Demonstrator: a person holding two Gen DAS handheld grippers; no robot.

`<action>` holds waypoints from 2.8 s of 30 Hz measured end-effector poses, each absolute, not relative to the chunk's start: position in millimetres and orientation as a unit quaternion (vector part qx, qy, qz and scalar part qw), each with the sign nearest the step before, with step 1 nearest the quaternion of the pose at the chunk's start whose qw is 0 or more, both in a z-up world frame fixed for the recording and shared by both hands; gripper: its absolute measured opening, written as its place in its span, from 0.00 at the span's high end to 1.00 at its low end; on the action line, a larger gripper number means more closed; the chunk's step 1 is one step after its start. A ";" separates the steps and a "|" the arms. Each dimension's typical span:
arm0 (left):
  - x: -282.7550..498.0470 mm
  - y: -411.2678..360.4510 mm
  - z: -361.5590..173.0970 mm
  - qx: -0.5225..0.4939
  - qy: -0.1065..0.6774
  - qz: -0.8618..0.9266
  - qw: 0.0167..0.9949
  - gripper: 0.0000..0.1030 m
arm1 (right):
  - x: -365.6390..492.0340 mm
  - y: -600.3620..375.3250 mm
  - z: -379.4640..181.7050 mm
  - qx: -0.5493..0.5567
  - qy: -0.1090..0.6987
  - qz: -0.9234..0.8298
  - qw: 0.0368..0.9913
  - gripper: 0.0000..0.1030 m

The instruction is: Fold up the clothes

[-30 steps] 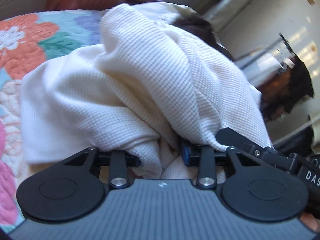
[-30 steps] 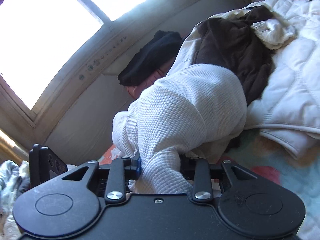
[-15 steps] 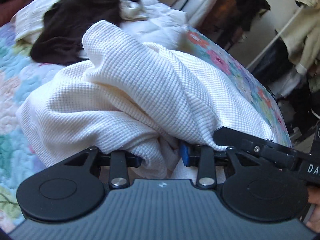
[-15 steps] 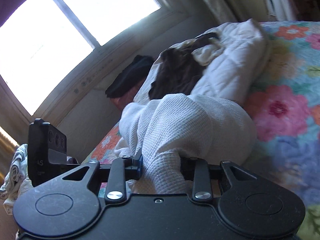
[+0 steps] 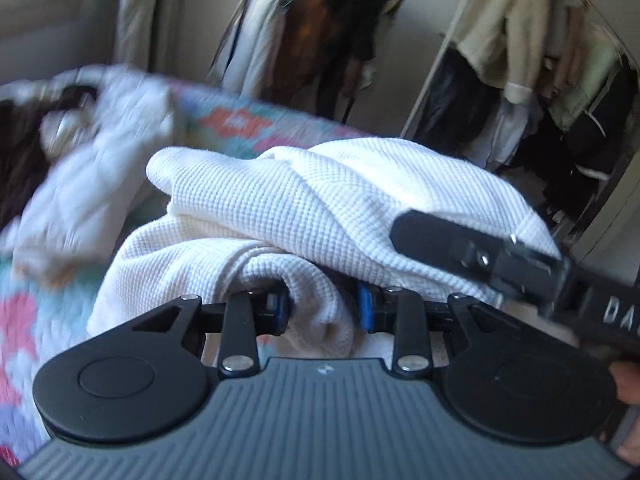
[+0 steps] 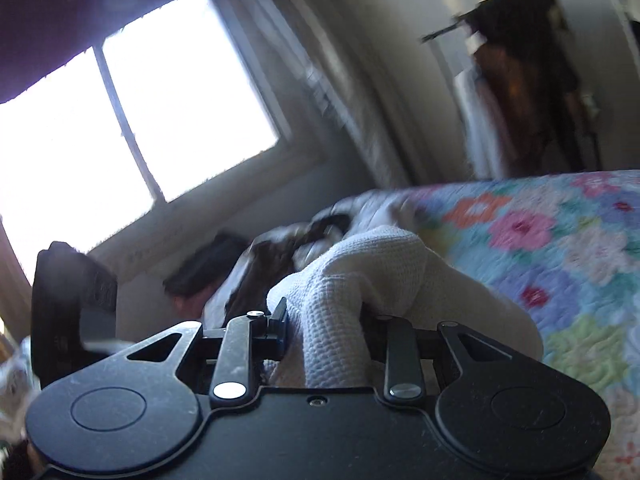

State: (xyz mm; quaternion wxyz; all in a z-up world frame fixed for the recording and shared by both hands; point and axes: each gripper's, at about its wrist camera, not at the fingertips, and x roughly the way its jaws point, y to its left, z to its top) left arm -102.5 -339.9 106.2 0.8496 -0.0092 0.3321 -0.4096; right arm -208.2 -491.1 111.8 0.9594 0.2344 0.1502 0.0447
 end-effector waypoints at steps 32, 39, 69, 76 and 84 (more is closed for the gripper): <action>-162.5 -447.2 13.7 0.037 0.514 -0.317 0.796 0.60 | -289.2 -607.1 -7.2 0.259 0.287 -0.120 0.915 0.70; -181.9 -489.7 47.5 0.120 0.466 -0.339 0.808 0.52 | -306.3 -604.8 -11.4 0.224 0.295 -0.101 0.923 0.69; -106.8 -392.5 -40.8 -0.008 0.460 -0.472 0.752 0.64 | -294.8 -493.7 -10.4 -0.096 0.332 -0.191 0.919 0.27; -113.8 -390.6 -29.8 0.066 0.395 -0.435 0.806 0.94 | -295.1 -515.6 -2.3 -0.073 0.265 -0.225 0.935 0.78; -95.2 -370.1 -12.0 0.045 0.363 -0.405 0.838 1.00 | -313.8 -555.2 7.4 0.045 0.221 -0.288 0.931 0.85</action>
